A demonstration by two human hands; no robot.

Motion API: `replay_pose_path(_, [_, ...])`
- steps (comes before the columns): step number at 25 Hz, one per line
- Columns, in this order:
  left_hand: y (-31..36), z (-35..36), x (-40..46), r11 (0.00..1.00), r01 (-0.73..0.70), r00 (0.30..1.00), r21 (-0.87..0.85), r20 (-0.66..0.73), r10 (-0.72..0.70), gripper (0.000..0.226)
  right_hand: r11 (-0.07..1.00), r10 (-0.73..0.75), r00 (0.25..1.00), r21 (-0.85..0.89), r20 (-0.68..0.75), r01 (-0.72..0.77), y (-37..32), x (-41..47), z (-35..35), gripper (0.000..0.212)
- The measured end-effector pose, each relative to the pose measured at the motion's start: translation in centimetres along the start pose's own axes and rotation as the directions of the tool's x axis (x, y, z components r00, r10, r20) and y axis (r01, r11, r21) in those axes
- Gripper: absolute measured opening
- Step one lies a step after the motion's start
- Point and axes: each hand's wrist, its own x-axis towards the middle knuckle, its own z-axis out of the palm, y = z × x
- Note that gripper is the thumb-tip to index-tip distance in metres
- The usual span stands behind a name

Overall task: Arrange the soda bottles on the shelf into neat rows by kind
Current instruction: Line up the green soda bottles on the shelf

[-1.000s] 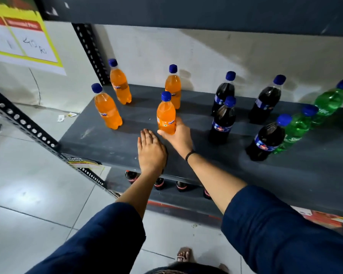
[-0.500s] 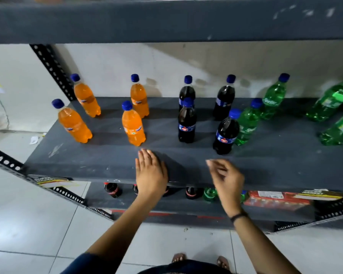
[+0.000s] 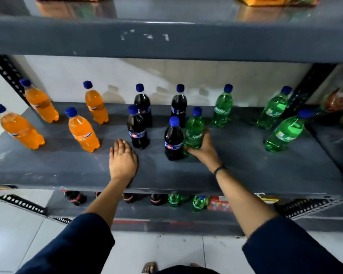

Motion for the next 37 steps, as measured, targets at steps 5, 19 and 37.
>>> replay_pose_path(5, [-0.4,0.2,-0.1,1.000,-0.004,1.000,0.007,-0.010,0.004,0.051,0.997,-0.068,0.985,0.015,-0.161,0.071,-0.4,-0.7,-0.9,0.058])
replay_pose_path(19, [0.1,0.0,-0.2,1.000,0.014,0.999,-0.006,-0.035,-0.014,0.052,0.989,-0.121,0.819,0.007,-0.560,0.151,3.4,-5.7,-6.4,0.086])
replay_pose_path(37, [-0.3,0.0,0.0,0.998,-0.017,1.000,-0.053,-0.015,0.016,0.058,0.970,-0.056,0.952,-0.244,-0.300,-0.020,-1.6,-1.2,5.1,0.065])
